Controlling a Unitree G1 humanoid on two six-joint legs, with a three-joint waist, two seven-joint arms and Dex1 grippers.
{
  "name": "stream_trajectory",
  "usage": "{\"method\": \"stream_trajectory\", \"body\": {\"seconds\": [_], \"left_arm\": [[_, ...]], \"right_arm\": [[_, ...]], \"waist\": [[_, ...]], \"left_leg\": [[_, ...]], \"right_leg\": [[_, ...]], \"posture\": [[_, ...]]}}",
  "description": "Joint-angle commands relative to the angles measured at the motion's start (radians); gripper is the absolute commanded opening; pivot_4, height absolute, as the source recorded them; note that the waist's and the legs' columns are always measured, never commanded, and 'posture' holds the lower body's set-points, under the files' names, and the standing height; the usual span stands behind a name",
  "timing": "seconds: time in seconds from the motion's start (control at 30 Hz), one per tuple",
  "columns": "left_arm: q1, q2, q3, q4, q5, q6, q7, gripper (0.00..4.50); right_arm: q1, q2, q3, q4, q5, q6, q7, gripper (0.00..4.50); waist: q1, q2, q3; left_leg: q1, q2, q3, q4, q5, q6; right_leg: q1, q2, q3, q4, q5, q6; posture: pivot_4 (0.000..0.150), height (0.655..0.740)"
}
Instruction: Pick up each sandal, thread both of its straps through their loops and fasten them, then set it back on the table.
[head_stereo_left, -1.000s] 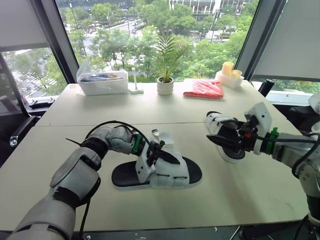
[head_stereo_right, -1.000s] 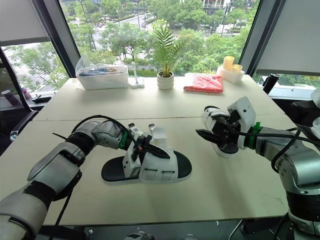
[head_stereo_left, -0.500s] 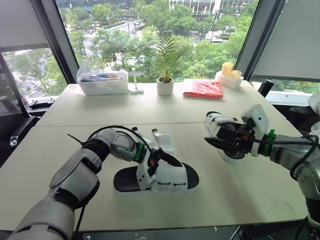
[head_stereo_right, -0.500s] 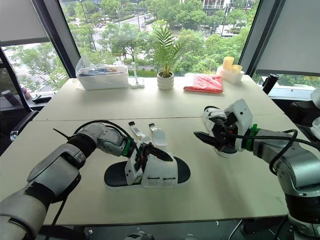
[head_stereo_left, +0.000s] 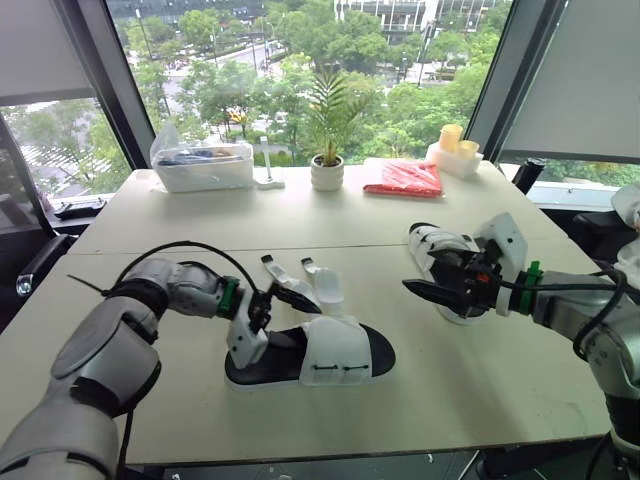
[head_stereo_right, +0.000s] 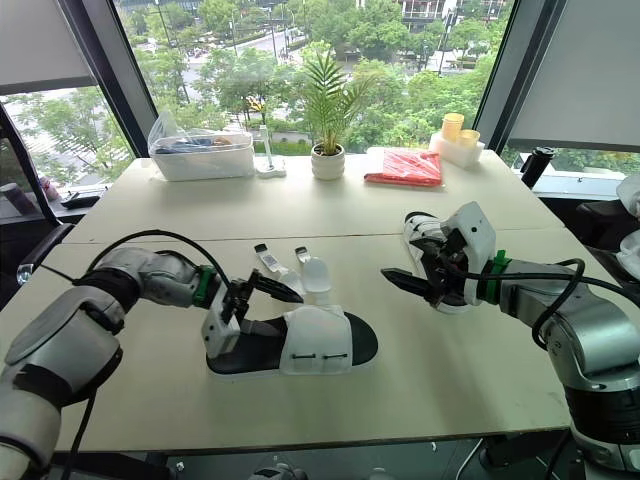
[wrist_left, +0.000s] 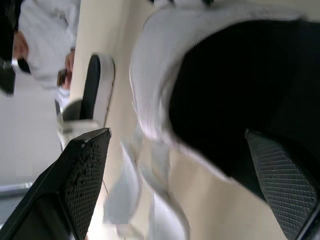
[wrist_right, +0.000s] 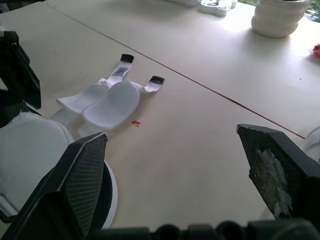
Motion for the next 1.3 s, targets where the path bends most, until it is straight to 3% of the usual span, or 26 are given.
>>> {"method": "stream_trajectory", "body": {"seconds": [0.03,0.1,0.17,0.33,0.43,0.53,0.77,0.93,1.3], "left_arm": [[0.184,0.153,0.055,-0.471,-0.797,0.6,-0.6,4.45],[0.281,0.246,0.163,-0.765,-1.14,1.059,-0.829,4.45],[0.339,0.322,0.256,-0.933,-1.331,1.41,-0.895,4.45],[0.458,0.371,0.483,-1.109,-1.58,1.919,-0.856,4.45],[0.519,0.321,0.603,-1.135,-1.623,2.073,-0.74,4.45],[0.558,0.256,0.697,-1.158,-1.648,2.196,-0.621,4.5],[0.651,0.135,0.826,-1.255,-1.616,2.343,-0.426,4.5],[0.678,0.072,0.832,-1.242,-1.503,2.375,-0.33,4.5],[0.646,-0.093,0.947,-1.137,-1.545,2.613,-0.193,4.5]], "right_arm": [[-0.02,-0.009,0.008,-0.003,-0.008,-0.042,0.016,4.5],[-0.017,-0.012,0.028,0.003,-0.023,-0.062,0.026,4.5],[-0.015,-0.014,0.048,0.007,-0.038,-0.082,0.036,4.5],[-0.001,-0.018,0.11,0.007,-0.076,-0.126,0.07,4.5],[0.02,-0.017,0.146,-0.009,-0.091,-0.166,0.104,4.5],[0.045,-0.009,0.178,-0.013,-0.121,-0.23,0.127,3.64],[0.114,-0.008,0.266,0.023,-0.223,-0.44,0.218,0.06],[0.141,-0.009,0.336,0.087,-0.326,-0.576,0.262,0.06],[0.084,0.083,0.436,0.265,-0.446,-0.774,0.298,0.06]], "waist": [[-0.013,0.001,0.0],[-0.029,0.001,0.001],[-0.03,0.001,0.001],[-0.031,0.004,-0.001],[-0.025,0.004,-0.001],[-0.021,0.003,0.0],[-0.02,0.003,0.0],[-0.018,0.003,-0.001],[-0.019,0.003,-0.001]], "left_leg": [[0.0,0.0,0.0,0.0,0.0,0.0],[-0.001,0.001,0.0,-0.001,0.0,0.0],[-0.002,0.001,0.0,0.0,0.0,0.0],[0.002,0.001,0.0,-0.001,0.0,0.0],[0.004,0.001,0.0,0.0,0.0,0.0],[0.004,0.001,-0.001,0.001,0.0,0.0],[0.003,0.001,0.0,0.0,0.0,0.0],[0.004,0.001,0.0,0.0,0.0,-0.001],[0.004,0.001,0.0,0.0,0.001,-0.002]], "right_leg": [[0.0,-0.001,0.001,0.0,0.0,0.0],[-0.002,-0.001,0.002,0.004,0.0,0.0],[-0.004,-0.001,0.002,0.005,0.0,-0.001],[-0.002,0.0,0.002,0.005,-0.001,-0.001],[0.0,0.001,0.002,0.005,-0.001,-0.001],[0.001,0.001,0.002,0.005,-0.001,-0.001],[0.001,0.0,0.003,0.004,-0.001,-0.001],[0.002,0.0,0.003,0.004,-0.001,-0.001],[0.002,0.0,0.003,0.004,-0.001,-0.001]], "posture": [[0.15,0.74],[0.15,0.74],[0.15,0.74],[0.15,0.74],[0.15,0.74],[0.15,0.74],[0.15,0.74],[0.15,0.74],[0.15,0.74]]}}
